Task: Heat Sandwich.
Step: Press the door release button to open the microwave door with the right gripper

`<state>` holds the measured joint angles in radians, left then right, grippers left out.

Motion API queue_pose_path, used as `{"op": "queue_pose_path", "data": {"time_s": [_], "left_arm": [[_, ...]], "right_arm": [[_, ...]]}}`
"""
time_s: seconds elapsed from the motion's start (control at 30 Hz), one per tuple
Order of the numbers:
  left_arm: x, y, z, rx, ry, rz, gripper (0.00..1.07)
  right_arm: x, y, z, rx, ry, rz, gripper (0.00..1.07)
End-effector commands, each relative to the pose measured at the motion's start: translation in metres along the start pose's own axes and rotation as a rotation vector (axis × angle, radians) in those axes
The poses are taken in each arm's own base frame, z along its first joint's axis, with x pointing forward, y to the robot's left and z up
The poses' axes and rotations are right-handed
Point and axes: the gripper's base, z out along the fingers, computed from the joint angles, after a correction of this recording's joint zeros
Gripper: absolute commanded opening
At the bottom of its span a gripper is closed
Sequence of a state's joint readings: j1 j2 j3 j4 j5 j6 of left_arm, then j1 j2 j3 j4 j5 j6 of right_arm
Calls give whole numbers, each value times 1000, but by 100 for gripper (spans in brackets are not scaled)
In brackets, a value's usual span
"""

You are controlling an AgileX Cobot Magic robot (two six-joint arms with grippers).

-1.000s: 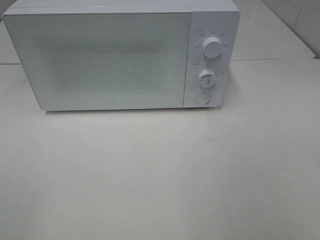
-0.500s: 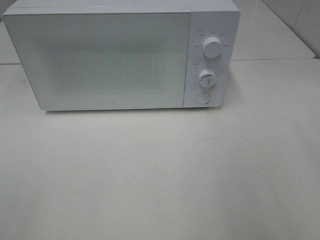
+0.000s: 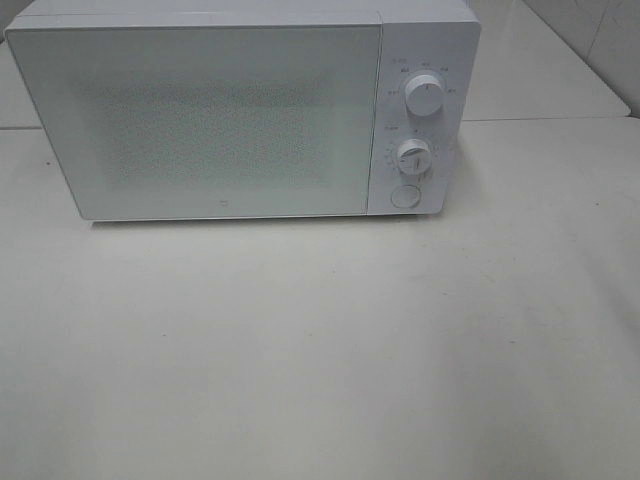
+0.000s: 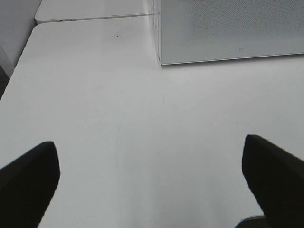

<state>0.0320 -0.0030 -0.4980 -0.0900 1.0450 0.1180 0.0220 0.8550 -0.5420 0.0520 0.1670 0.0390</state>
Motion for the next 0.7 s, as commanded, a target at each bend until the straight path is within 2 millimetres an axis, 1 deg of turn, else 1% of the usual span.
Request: {"op": "queue_pose_path", "data": {"time_s": [0.03,0.07,0.13,0.2,0.23,0.3,0.4,0.47,0.5,0.53,0.6,0.67,0.7], "left_arm": [[1,-1,-3,-2,-28,-9,99],[1,-1,-3,-2,-28,-9,99],[1,-1,-3,-2,-28,-9,99],[1,-1,-3,-2,-28,-9,99],[1,-1,-3,-2,-28,-9,99],[1,-1,-3,-2,-28,-9,99],[1,-1,-3,-2,-28,-9,99],[1,-1,-3,-2,-28,-9,99],[1,-1,-3,-2,-28,-9,99],[1,-1,-3,-2,-28,-9,99],[1,-1,-3,-2,-28,-9,99],[1,-1,-3,-2,-28,-9,99],[1,-1,-3,-2,-28,-9,99]], "right_arm": [[-2,-1,13,3,-89,-23,76],[1,-1,21,2,-135,-23,76],[3,-2,25,3,-146,-22,76],[10,-3,32,3,-178,-22,76],[17,-4,39,5,-208,-26,76],[19,-4,41,7,-221,-31,76],[31,-8,53,38,-253,-37,76],[35,-8,55,43,-253,-42,76],[38,-8,57,46,-253,-54,76],[47,-5,61,50,-251,-108,76],[50,-2,63,50,-254,-139,76],[57,6,68,40,-259,-175,76],[63,13,72,35,-258,-179,76]]}}
